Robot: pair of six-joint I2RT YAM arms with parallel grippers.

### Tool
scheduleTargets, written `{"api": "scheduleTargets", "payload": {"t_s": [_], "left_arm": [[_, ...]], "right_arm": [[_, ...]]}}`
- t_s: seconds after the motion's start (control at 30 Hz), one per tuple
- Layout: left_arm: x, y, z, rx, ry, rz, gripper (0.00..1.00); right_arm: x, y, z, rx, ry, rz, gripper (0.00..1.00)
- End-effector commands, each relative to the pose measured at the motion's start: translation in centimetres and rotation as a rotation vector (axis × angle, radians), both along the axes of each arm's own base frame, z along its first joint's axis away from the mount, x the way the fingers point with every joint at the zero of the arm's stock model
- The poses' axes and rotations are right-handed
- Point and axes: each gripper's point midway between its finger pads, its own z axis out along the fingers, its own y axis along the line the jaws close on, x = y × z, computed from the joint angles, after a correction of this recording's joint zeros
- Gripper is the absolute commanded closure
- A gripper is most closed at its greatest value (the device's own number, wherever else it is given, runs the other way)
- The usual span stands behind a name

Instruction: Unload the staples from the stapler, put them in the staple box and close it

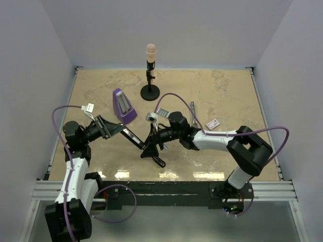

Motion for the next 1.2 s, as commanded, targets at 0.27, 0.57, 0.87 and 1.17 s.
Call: {"api": "scheduleTargets", "payload": {"t_s": [0.27, 0.57, 0.87, 1.17], "left_arm": [[-0.5, -0.5, 0.4, -0.014, -0.026, -0.043, 1.00], [-0.4, -0.4, 0.3, -0.013, -0.027, -0.038, 1.00], [-0.1, -0.2, 0.5, 0.013, -0.037, -0.026, 0.52], [1.0, 0.2, 1.2, 0.052, -0.044, 0.005, 0.15]], "right_arm": [[-0.3, 0.7, 5.8, 0.254, 0.021, 0.071, 0.22], [0.1, 0.2, 6.1, 0.286, 0.036, 0.036, 0.79], [2.7, -1.4, 6.3, 0.308, 0.055, -0.137, 1.00], [5.1, -2.8, 4.7, 0.195, 0.022, -0.272, 1.00]]}}
